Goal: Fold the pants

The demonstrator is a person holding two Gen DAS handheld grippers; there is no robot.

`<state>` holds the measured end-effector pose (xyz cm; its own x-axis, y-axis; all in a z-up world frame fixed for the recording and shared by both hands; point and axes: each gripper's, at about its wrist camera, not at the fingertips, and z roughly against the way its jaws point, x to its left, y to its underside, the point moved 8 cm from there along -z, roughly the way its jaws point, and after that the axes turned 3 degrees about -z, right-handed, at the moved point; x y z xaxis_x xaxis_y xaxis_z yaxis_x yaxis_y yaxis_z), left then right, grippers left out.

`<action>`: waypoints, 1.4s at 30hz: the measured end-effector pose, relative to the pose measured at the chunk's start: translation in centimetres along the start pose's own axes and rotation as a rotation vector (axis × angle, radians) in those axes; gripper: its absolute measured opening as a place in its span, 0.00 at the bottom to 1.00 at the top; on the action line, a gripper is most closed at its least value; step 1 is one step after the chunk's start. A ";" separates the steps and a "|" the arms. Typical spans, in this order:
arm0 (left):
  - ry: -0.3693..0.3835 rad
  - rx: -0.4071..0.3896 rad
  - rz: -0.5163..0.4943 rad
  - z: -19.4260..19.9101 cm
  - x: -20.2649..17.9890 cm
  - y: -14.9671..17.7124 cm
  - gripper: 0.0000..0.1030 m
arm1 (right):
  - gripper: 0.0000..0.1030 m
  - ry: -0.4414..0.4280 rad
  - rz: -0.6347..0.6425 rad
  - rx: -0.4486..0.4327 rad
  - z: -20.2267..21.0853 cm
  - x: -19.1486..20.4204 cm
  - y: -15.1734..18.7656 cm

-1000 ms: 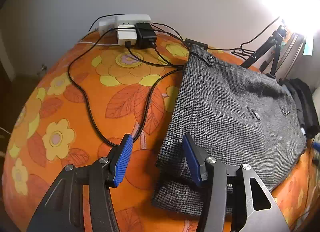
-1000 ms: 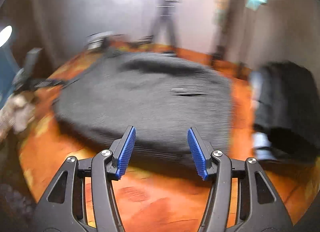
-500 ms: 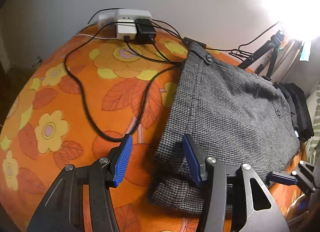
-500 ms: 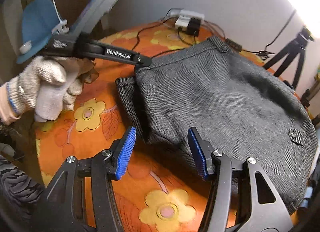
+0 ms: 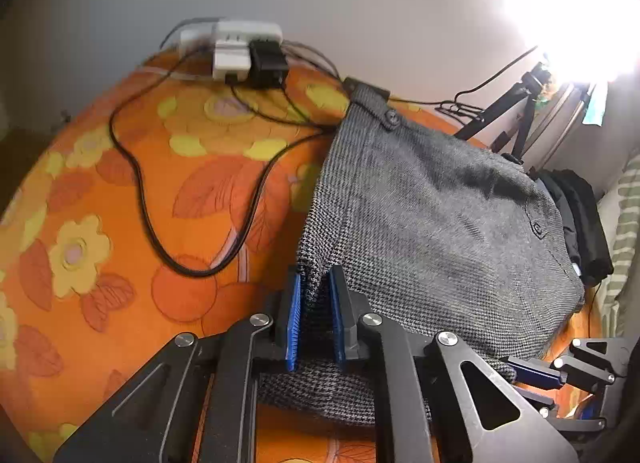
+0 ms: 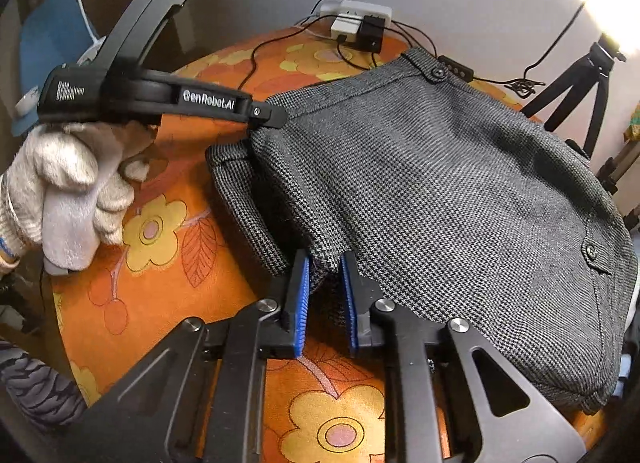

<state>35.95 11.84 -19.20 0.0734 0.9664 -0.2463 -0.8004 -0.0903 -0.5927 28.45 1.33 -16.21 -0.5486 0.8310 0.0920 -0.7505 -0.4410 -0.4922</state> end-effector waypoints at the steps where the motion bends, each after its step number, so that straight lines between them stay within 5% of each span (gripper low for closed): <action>1: -0.007 -0.012 -0.004 0.5 -0.2 -0.2 0.10 | 0.14 0.000 -0.005 -0.008 0.2 -0.1 -0.1; 9: -0.046 -0.055 -0.068 4.4 -1.8 0.2 0.10 | 0.13 0.000 -0.004 -0.067 2.0 0.5 0.2; 22: -0.139 0.029 -0.158 2.6 -2.0 4.3 0.10 | 0.16 -0.030 -0.009 -0.024 1.4 1.8 4.0; 26: -0.157 0.041 -0.147 3.2 -1.6 4.3 0.22 | 0.18 -0.084 -0.074 -0.035 3.6 1.1 5.1; 30: -0.172 0.025 -0.125 4.8 -0.7 4.6 0.31 | 0.45 -0.045 -0.154 -0.071 7.1 -2.0 6.9; 37: -0.213 -0.046 -0.178 8.2 -1.7 4.6 0.31 | 0.50 0.082 -0.366 -0.145 13.3 -9.9 9.8; 42: -0.171 -0.091 -0.315 9.4 -7.2 4.6 0.31 | 0.59 0.165 -0.480 -0.180 15.8 -14.4 11.1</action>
<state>26.12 6.71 -12.95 0.2013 0.9757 0.0863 -0.6976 0.2047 -0.6867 22.18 -20.93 -9.30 -0.0834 0.9735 0.2127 -0.8194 0.0545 -0.5706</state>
